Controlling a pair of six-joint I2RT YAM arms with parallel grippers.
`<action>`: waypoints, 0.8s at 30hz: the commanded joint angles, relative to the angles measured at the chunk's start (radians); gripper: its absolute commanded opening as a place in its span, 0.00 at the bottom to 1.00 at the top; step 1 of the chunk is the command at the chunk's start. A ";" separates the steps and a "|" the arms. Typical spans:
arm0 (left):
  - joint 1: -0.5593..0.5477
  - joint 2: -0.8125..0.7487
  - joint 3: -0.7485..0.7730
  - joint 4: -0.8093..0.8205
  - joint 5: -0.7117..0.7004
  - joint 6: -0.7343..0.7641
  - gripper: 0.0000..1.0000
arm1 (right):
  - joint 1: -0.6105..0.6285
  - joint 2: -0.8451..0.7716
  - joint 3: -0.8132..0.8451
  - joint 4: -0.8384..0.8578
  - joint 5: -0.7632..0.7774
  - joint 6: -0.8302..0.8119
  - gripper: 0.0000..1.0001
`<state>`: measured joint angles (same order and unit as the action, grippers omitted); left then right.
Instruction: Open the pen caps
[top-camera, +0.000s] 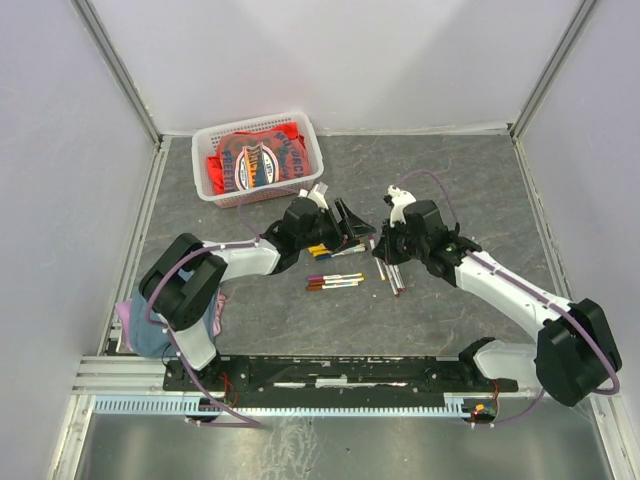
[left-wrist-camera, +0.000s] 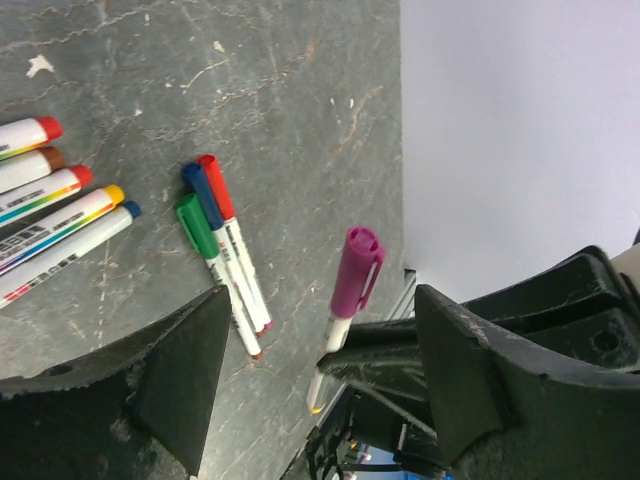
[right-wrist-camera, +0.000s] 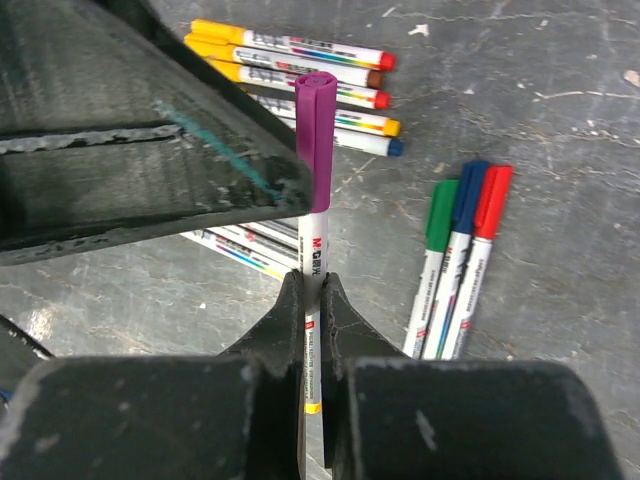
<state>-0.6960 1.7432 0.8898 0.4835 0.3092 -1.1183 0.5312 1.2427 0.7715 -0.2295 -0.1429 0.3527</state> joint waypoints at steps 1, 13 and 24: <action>0.000 0.008 0.013 0.108 0.051 -0.069 0.78 | 0.027 0.012 0.018 0.071 -0.048 0.012 0.01; 0.000 0.013 0.006 0.108 0.049 -0.044 0.41 | 0.070 0.055 0.049 0.081 -0.051 0.025 0.01; 0.000 -0.027 -0.007 0.053 0.022 0.034 0.03 | 0.070 0.039 0.058 0.077 -0.049 0.033 0.06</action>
<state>-0.6849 1.7607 0.8833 0.5148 0.3168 -1.1267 0.5957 1.2984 0.7841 -0.1967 -0.1810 0.3809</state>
